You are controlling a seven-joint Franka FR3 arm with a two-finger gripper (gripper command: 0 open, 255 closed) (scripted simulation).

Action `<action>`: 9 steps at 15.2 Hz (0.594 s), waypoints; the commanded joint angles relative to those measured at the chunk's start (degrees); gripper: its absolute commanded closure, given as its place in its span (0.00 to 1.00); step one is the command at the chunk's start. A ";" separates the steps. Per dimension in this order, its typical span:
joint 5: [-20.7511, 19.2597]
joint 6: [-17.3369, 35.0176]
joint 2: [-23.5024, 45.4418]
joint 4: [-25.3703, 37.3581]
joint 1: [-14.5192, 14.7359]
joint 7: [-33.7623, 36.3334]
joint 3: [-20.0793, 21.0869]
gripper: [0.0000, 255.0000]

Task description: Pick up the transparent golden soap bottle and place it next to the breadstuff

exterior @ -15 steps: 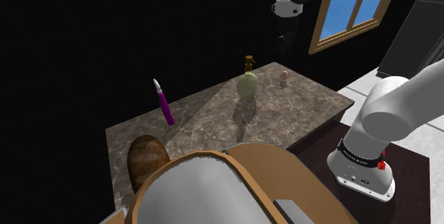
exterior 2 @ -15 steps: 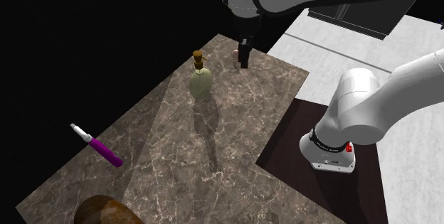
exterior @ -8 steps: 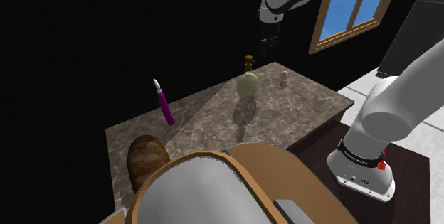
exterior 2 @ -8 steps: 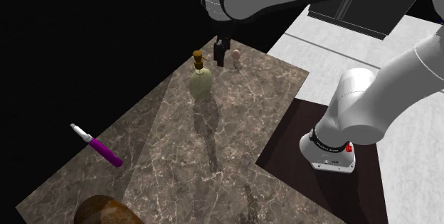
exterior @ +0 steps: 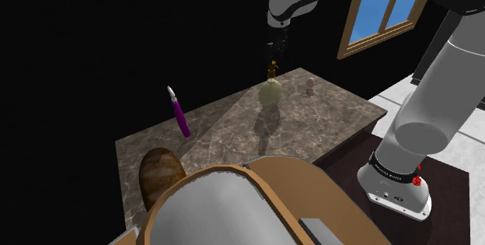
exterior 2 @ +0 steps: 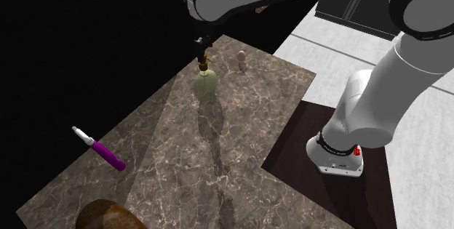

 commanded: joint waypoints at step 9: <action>0.97 6.33 4.72 -0.96 -0.14 -0.74 -0.19 0.00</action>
